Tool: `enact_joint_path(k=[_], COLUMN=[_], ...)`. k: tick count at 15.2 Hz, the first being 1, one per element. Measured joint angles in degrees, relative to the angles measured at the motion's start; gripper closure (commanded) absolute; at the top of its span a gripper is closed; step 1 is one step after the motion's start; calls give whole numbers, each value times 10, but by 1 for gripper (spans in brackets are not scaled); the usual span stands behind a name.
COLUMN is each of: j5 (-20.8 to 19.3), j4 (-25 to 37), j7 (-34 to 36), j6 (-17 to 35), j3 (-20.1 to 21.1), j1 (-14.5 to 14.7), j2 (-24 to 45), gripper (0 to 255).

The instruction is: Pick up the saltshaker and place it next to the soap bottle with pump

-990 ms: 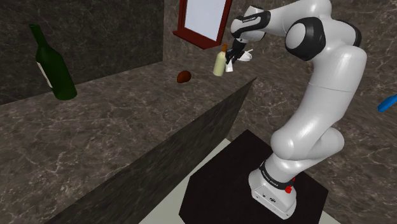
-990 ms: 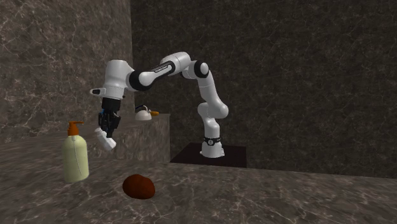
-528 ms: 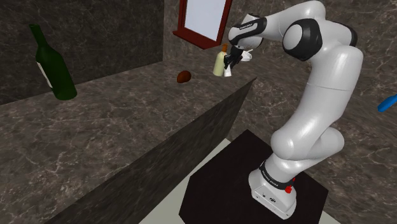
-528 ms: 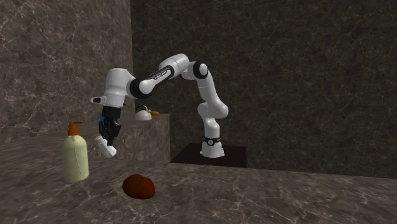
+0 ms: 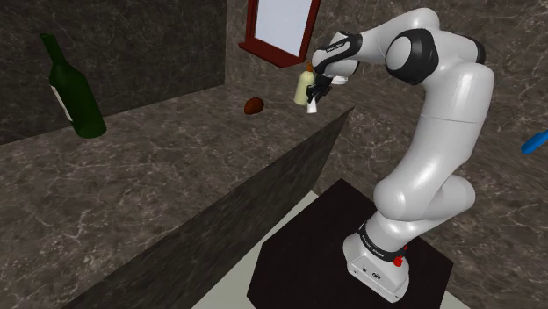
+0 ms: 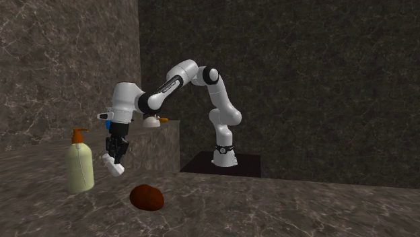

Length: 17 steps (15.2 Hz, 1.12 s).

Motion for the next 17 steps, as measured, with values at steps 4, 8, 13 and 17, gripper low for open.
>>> enact_joint_path(k=[4,8,13,17], j5=[1,1,1,-2], j4=[-1,0,0,-2], j7=[-1,-1,-1,2], j6=[6,6,6,-19], j3=[0,0,0,-1], j1=[0,0,0,1], j2=[5,5,5,-22], gripper=[255,0,0,0])
